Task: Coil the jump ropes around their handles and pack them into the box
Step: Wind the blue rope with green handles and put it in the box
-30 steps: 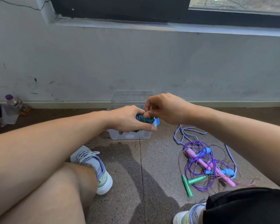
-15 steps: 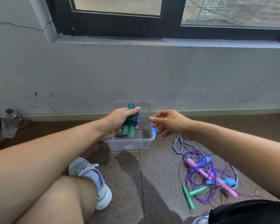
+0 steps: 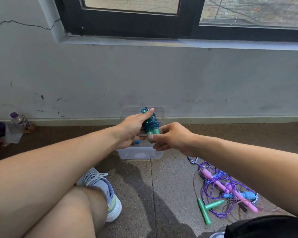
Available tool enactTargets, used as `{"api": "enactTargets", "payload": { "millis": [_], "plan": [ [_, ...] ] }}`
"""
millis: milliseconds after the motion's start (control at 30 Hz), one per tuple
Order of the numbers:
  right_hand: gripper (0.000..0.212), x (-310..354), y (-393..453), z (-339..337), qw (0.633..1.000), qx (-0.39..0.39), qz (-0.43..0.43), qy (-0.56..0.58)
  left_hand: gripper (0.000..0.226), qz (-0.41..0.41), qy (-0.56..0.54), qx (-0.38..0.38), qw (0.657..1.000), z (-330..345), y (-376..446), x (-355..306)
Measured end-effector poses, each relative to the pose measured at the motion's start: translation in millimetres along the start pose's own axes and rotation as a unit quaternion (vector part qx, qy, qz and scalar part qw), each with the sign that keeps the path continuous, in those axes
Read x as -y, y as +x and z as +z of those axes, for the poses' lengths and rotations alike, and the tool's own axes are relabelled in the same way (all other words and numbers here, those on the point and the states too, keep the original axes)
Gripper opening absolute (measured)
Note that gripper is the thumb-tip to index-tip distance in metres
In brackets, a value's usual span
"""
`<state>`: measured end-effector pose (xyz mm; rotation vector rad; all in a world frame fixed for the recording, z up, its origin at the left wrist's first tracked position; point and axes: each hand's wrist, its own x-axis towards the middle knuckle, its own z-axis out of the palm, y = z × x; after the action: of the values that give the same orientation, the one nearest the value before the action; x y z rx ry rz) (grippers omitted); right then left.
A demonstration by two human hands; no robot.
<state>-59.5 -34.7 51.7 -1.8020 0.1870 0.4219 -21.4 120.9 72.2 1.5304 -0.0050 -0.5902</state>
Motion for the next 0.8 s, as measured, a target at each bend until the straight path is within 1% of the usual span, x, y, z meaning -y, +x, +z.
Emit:
{"api": "enactTargets", "payload": {
  "millis": [133,200,267,300,333,367,433,533,600,667,700,767,800],
  "plan": [
    [0.015,-2.2,8.4,7.6,0.999,-0.037,0.000,-0.019,0.044,-0.022,0.028,-0.036,0.999,-4.2,7.5,4.8],
    [0.014,-4.4,14.4,8.7,0.998,-0.042,0.009,-0.035,0.051,-0.039,0.048,-0.035,0.998,-8.5,10.4,7.5],
    [0.014,-5.7,22.1,6.7,0.998,-0.041,0.018,-0.049,0.074,-0.062,0.071,-0.017,0.995,-14.1,12.7,3.7],
    [0.014,-6.4,28.2,3.8,0.997,-0.041,0.023,-0.057,0.088,-0.069,0.076,-0.016,0.995,-17.6,17.1,-0.3],
    [0.015,-6.9,35.3,-0.1,0.997,-0.043,0.028,-0.062,0.096,-0.074,0.075,-0.025,0.994,-21.4,22.4,-5.9],
    [0.016,-8.1,43.7,-4.2,0.996,-0.045,0.036,-0.065,0.096,-0.070,0.073,-0.048,0.994,-25.6,29.8,-9.2],
    [0.021,-8.5,64.1,-12.7,0.994,-0.049,0.052,-0.088,0.085,-0.056,0.089,-0.086,0.991,-35.7,50.4,-7.0],
    [0.020,-11.3,97.8,-20.1,0.981,-0.058,0.082,-0.165,0.073,-0.086,0.144,-0.099,0.981,-44.1,80.7,12.5],
    [0.019,-21.3,124.5,-18.4,0.970,-0.064,0.114,-0.206,0.067,-0.083,0.224,-0.099,0.966,-51.2,103.7,30.5],
    [0.025,-39.9,152.4,-13.8,0.955,-0.080,0.138,-0.250,0.054,-0.073,0.324,-0.102,0.938,-59.4,116.6,45.1],
    [0.027,-49.3,165.2,-9.9,0.947,-0.088,0.144,-0.273,0.051,-0.074,0.368,-0.090,0.922,-64.0,123.6,54.2],
    [0.027,-66.4,184.5,-2.1,0.927,-0.080,0.154,-0.334,0.055,-0.099,0.446,-0.038,0.889,-73.0,136.8,77.6],
    [0.027,-70.7,190.2,2.5,0.917,-0.074,0.162,-0.356,0.063,-0.115,0.473,-0.009,0.873,-75.8,141.9,89.4]
  ]
}}
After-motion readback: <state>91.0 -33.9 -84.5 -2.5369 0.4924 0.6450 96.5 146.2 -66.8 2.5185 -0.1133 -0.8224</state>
